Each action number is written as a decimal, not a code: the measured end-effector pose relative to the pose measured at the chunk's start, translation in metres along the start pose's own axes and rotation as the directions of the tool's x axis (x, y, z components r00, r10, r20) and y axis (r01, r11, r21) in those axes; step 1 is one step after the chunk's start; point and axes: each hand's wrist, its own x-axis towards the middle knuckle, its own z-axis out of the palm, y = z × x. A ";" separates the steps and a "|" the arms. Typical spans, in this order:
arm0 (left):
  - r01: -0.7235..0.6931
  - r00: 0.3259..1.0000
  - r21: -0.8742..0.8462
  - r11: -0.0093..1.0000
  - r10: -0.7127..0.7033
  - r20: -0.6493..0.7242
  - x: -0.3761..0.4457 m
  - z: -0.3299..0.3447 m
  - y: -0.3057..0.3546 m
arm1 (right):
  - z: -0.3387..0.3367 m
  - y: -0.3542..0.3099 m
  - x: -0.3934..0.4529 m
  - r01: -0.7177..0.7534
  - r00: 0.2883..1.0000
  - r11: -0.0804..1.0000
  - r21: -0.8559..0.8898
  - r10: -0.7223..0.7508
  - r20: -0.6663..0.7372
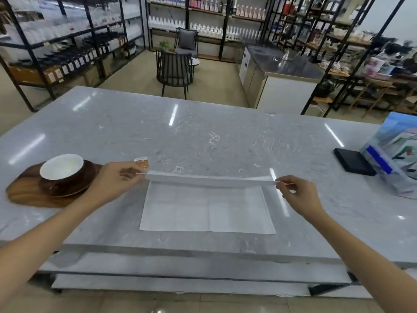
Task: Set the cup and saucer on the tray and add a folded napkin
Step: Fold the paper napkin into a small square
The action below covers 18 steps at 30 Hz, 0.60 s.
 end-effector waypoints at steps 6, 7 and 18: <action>0.017 0.998 0.046 0.999 -0.020 0.052 -0.049 0.031 -0.031 | 0.023 0.031 -0.045 -0.056 0.996 0.998 -0.017 0.057 0.070; 0.015 0.997 0.055 0.998 -0.019 0.069 -0.056 0.034 -0.037 | 0.027 0.036 -0.052 -0.059 0.995 0.998 -0.023 0.060 0.081; -0.092 0.985 0.182 0.979 0.062 0.162 -0.092 0.057 -0.073 | 0.051 0.062 -0.092 0.043 0.989 0.991 -0.126 -0.025 0.143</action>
